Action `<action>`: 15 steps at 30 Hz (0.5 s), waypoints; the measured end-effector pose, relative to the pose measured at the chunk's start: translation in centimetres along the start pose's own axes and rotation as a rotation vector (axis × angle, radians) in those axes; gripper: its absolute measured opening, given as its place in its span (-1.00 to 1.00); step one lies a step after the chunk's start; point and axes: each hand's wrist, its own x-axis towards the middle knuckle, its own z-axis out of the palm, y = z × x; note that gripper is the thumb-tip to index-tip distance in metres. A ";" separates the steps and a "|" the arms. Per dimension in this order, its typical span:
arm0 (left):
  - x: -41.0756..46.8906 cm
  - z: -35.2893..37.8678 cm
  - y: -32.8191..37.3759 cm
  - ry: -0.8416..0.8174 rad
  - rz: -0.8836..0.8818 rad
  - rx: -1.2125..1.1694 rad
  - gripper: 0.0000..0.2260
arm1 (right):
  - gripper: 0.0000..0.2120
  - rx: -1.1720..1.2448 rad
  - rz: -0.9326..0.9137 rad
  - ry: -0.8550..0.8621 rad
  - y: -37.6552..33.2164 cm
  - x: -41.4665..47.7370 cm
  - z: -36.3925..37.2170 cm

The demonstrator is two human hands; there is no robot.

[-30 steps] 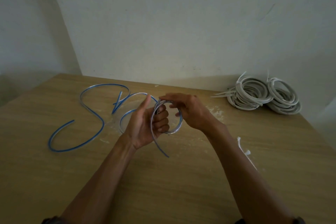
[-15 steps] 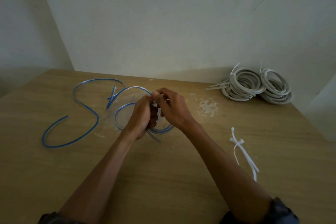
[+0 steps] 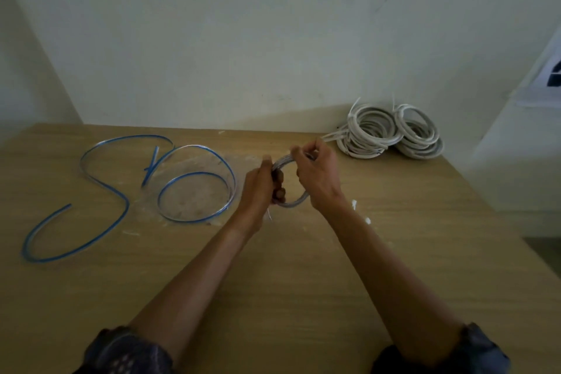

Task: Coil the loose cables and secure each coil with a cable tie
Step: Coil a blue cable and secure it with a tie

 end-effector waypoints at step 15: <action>0.2 1.2 -1.6 -0.018 -0.006 0.092 -0.74 | -0.48 -1.205 0.273 -0.444 2.4 2.8 -14.3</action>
